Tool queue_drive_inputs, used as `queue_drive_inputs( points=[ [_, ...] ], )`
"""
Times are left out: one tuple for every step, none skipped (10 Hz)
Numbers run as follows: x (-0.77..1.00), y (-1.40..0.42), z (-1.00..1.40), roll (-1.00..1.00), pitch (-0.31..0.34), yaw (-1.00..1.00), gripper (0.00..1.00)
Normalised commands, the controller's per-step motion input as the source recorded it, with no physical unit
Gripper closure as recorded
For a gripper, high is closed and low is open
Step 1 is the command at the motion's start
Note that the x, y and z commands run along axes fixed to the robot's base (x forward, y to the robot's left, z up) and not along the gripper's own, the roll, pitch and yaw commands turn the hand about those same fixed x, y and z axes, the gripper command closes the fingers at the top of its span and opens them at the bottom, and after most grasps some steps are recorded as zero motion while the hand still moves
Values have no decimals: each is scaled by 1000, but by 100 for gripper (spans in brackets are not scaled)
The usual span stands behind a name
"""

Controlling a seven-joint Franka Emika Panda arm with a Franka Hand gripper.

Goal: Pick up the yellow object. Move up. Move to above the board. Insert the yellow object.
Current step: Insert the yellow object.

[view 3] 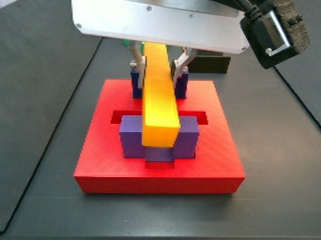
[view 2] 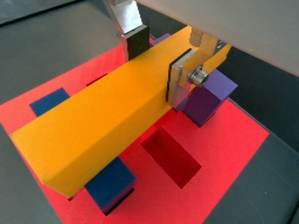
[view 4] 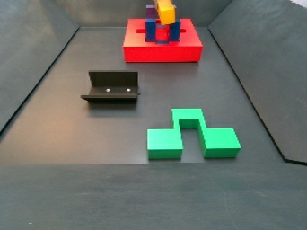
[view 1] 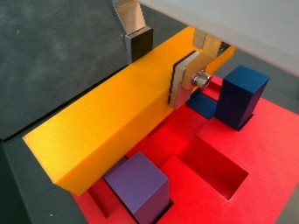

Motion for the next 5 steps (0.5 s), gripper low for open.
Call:
queue_drive_inputs(
  points=[
    [86,20,0,19,161,0,100],
    [0,0,0,34,189,-94,100],
    [0,0,0,80,209,-163,100],
    [0,0,0,119,221,-217,100],
    [0,0,0,90,181,-226,100]
  ],
)
